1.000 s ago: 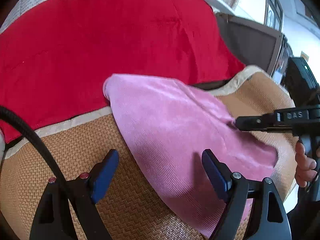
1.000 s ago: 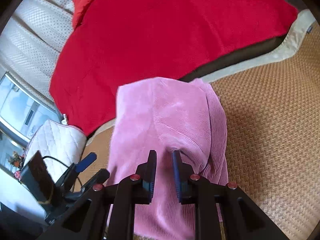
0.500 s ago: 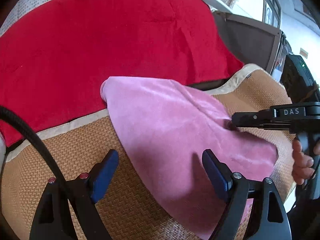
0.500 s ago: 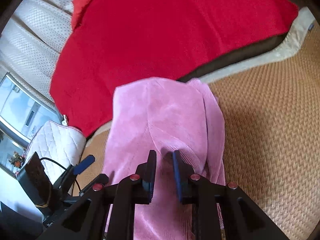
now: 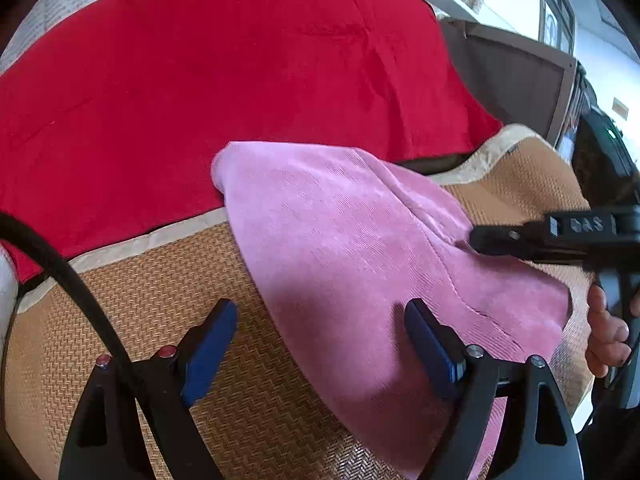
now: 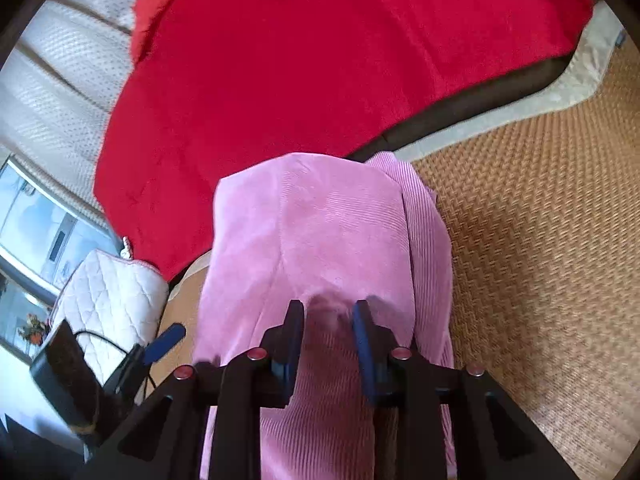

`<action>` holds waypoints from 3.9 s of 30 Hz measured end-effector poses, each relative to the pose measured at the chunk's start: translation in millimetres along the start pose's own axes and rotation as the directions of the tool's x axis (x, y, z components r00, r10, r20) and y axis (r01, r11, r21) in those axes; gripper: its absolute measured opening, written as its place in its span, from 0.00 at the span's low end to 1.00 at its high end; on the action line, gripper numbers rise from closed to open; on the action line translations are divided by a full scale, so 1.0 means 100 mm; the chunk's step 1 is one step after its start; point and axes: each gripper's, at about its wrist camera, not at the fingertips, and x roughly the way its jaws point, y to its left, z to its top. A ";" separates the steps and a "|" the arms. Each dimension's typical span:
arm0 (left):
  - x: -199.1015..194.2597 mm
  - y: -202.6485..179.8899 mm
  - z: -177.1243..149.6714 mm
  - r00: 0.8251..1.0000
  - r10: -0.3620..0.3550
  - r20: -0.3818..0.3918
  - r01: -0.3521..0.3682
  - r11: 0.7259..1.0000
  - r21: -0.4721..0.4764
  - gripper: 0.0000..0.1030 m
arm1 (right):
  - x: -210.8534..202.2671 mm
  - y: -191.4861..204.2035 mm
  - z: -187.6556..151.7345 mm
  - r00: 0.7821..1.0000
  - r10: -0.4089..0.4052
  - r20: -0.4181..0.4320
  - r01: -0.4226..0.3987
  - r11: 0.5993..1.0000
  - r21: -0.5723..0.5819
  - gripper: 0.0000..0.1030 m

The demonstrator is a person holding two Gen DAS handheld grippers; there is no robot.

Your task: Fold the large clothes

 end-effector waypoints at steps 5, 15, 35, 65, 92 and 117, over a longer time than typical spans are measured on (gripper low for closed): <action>-0.09 0.00 -0.04 0.999 -0.032 0.010 0.032 0.999 -0.003 0.84 | -0.19 -0.03 -0.13 1.000 0.000 0.004 0.000 1.000 -0.023 0.28; 0.08 -0.10 -0.09 0.999 -0.015 -0.043 0.017 0.999 0.038 0.84 | -0.04 -0.23 -0.18 0.995 -0.013 -0.100 0.014 1.000 0.006 0.35; 0.13 0.11 -0.08 0.961 -0.263 -0.086 0.251 0.959 -0.132 0.84 | -0.33 -0.68 0.02 0.999 0.035 -0.022 -0.033 0.996 0.079 0.75; 0.24 0.16 0.02 0.960 -0.277 -0.048 0.261 0.940 -0.218 0.67 | 0.25 -0.14 -0.16 0.978 0.197 -0.065 -0.193 0.979 0.066 0.51; 0.14 -0.08 -0.04 0.999 -0.018 -0.048 0.018 1.000 -0.015 0.80 | 0.39 0.12 0.01 0.998 -0.070 -0.005 0.070 0.996 -0.060 0.28; -0.44 0.03 -0.31 0.990 0.138 -0.019 -0.137 0.989 0.054 0.81 | -0.27 0.66 -0.69 0.997 -0.083 0.003 0.081 0.971 -0.224 0.31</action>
